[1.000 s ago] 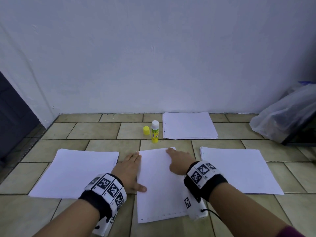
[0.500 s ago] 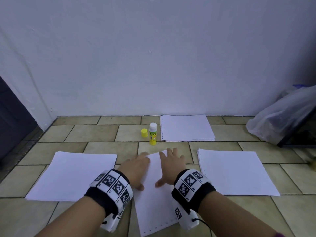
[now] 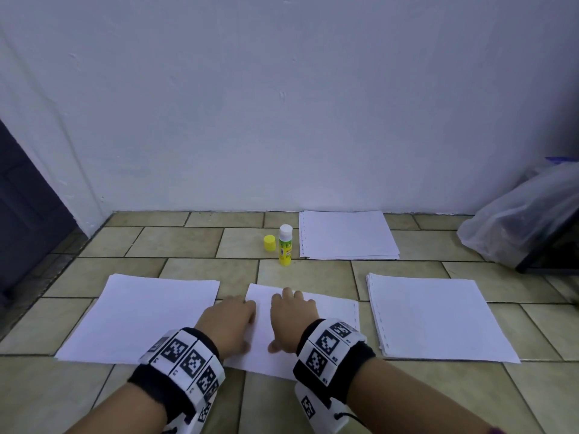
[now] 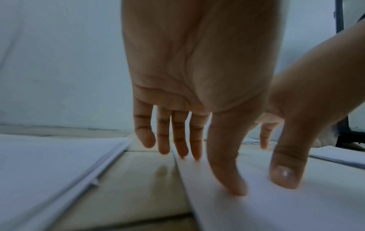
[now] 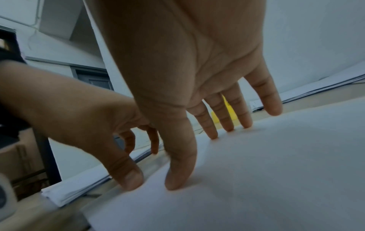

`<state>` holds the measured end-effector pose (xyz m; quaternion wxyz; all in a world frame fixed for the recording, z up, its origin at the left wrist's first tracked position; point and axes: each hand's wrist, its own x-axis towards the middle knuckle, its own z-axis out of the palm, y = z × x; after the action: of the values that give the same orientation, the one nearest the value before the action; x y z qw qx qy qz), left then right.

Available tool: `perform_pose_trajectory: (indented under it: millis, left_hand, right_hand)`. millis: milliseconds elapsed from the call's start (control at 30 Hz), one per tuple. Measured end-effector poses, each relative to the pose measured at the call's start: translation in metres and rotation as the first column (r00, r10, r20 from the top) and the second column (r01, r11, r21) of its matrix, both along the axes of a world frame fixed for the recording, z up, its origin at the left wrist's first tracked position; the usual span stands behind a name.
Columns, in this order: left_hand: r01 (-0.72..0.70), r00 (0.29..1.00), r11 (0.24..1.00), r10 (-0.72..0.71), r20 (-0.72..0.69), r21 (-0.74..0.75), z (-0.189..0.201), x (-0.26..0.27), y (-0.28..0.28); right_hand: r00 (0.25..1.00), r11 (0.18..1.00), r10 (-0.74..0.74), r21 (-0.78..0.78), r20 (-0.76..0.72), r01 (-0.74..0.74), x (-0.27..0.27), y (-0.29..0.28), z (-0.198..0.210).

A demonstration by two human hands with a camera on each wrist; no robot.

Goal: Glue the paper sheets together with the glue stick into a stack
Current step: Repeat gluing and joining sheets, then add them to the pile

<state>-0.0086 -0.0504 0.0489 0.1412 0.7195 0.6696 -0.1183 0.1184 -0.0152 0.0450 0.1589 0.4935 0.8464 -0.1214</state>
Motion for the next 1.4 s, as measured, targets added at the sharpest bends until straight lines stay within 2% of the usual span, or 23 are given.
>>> perform_pose_trajectory:
  millis: [67,233,367,433,533,700,900,1067,1167,1233,1267,1333,1400]
  left_hand:
    - [-0.008,1.0,1.0,0.007,0.019,0.027,-0.004,-0.005,0.001]
    - [-0.043,0.998,0.999,0.044,0.043,-0.024,-0.01,-0.008,0.006]
    - [-0.042,0.999,0.999,0.042,0.025,-0.004,-0.008,-0.005,0.01]
    - [-0.034,0.999,0.999,0.034,-0.009,-0.001,-0.009,-0.004,0.011]
    - [-0.05,0.998,0.999,0.05,-0.036,-0.007,-0.011,-0.003,0.011]
    - [-0.065,0.997,0.997,0.063,-0.041,-0.04,-0.013,-0.005,0.01]
    - [-0.069,0.994,0.995,0.062,-0.095,-0.067,-0.014,-0.007,0.012]
    - [-0.064,0.987,0.992,0.048,-0.151,-0.105,-0.002,-0.006,0.023]
    - [-0.077,0.981,0.993,0.058,-0.188,-0.093,0.006,0.003,0.028]
    - [-0.076,0.973,0.997,0.068,-0.219,-0.027,0.006,0.012,0.028]
    - [-0.053,0.976,0.998,0.056,-0.208,0.017,0.005,0.016,0.027]
    - [0.047,0.997,0.997,-0.042,-0.066,0.069,-0.001,0.024,0.025]
    - [0.163,0.983,0.986,-0.164,0.082,0.024,-0.005,0.031,0.022]
  right_hand:
    - [1.0,1.0,0.014,-0.01,-0.016,-0.014,0.002,0.005,0.001]
    - [0.999,0.997,0.035,-0.064,-0.041,-0.037,0.008,0.019,0.001]
    - [0.974,0.963,0.218,-0.144,-0.069,-0.226,0.004,0.019,0.001]
    - [0.969,0.954,0.239,-0.17,-0.059,-0.246,0.004,0.019,0.001]
    - [0.984,0.971,0.17,-0.158,-0.059,-0.178,0.015,0.024,0.001]
    - [0.994,0.988,-0.044,-0.153,-0.105,0.028,0.057,0.035,0.003]
    - [0.976,0.972,-0.218,-0.095,-0.027,0.214,0.099,0.049,0.003]
    - [0.978,0.978,-0.207,-0.011,0.008,0.207,0.09,0.045,0.005]
    - [0.978,0.984,-0.175,0.063,0.111,0.168,0.079,0.043,0.006]
    - [0.97,0.985,-0.161,0.096,0.181,0.146,0.073,0.042,0.005]
    - [0.967,0.985,-0.157,0.109,0.201,0.137,0.071,0.042,0.004]
    - [0.969,0.985,-0.147,0.124,0.199,0.124,0.066,0.041,0.002]
    - [0.974,0.987,-0.135,0.11,0.181,0.117,0.059,0.038,0.001]
